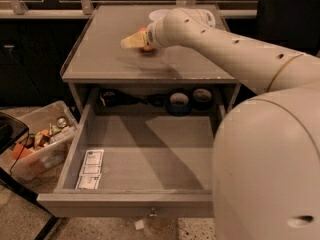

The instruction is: Place apple into top drawer

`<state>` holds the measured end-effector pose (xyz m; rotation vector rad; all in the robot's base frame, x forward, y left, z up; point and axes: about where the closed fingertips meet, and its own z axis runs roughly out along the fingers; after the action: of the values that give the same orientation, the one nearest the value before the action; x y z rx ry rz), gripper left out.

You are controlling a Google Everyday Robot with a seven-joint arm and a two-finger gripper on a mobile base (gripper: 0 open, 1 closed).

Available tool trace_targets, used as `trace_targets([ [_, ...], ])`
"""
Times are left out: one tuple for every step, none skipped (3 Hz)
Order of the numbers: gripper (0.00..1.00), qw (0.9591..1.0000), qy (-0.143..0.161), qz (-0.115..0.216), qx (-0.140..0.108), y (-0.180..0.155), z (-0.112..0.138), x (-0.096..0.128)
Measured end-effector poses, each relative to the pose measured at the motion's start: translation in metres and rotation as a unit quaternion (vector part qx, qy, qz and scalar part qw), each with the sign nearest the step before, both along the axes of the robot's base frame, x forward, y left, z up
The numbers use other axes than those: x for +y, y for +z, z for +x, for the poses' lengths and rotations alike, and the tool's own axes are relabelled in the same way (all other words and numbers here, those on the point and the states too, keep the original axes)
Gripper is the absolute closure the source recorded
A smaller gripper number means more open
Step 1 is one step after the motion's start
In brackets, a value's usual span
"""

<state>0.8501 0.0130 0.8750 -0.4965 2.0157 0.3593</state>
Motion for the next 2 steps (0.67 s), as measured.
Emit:
trace_targets([
  [0.00, 0.9995, -0.030, -0.006, 0.010, -0.009, 0.020, 0.003],
  [0.12, 0.9984, -0.051, -0.010, 0.023, -0.017, 0.034, 0.006],
])
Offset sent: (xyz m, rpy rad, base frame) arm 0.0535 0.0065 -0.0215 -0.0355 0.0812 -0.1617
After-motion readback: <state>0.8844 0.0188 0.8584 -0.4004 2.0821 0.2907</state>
